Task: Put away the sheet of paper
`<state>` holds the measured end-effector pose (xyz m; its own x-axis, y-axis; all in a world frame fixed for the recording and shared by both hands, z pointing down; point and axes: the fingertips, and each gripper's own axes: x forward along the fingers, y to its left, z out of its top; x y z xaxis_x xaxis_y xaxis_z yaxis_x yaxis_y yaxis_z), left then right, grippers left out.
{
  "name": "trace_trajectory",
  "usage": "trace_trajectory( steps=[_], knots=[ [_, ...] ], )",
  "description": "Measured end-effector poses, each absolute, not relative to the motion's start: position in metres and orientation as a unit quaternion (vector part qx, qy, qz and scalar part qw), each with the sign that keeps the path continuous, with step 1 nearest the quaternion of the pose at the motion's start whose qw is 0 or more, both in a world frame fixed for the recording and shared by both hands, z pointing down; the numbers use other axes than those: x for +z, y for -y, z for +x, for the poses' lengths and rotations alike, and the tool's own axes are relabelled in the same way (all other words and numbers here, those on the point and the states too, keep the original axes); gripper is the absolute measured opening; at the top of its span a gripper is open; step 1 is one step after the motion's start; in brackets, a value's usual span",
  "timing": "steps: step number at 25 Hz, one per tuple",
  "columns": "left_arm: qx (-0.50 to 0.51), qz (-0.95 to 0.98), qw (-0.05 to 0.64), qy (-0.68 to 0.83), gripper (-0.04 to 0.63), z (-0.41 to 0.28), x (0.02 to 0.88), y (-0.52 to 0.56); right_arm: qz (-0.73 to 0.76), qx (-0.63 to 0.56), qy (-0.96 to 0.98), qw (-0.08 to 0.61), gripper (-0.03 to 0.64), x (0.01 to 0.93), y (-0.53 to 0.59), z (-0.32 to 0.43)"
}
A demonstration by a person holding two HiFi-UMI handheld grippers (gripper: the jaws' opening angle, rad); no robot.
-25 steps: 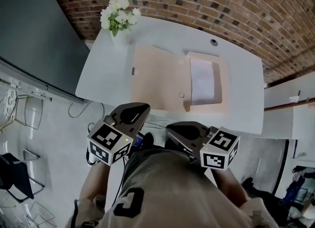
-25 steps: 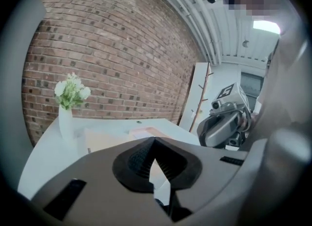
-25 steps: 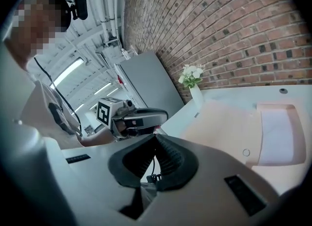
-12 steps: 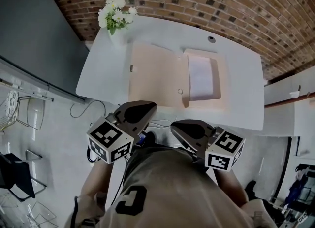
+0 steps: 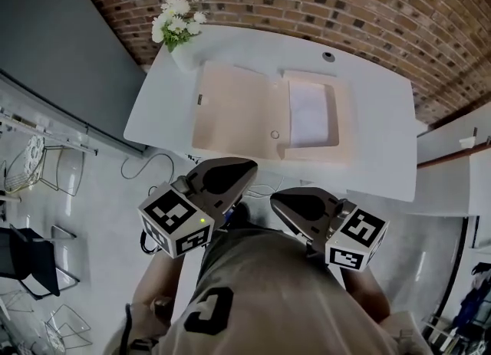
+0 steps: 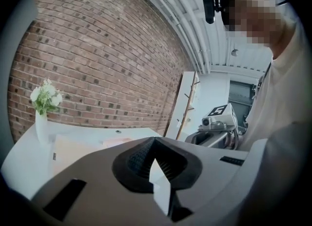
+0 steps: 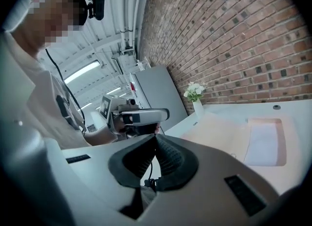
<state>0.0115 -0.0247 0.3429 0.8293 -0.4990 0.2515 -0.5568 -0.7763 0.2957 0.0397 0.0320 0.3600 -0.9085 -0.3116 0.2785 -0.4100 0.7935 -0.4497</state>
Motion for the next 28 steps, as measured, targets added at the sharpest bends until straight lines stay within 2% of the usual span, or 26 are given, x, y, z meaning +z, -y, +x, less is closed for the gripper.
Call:
trace_trajectory(
  steps=[18,28],
  knots=[
    [0.107,0.945,0.162,0.265,0.014,0.096,0.330,-0.043,0.205,0.272,0.938,0.064,0.023,0.358,-0.095,0.122],
    [0.118,0.921,0.180,0.326,0.014,0.076,0.339,-0.083,0.138,0.284,0.946,0.073,0.023,0.364,-0.130,0.109]
  ],
)
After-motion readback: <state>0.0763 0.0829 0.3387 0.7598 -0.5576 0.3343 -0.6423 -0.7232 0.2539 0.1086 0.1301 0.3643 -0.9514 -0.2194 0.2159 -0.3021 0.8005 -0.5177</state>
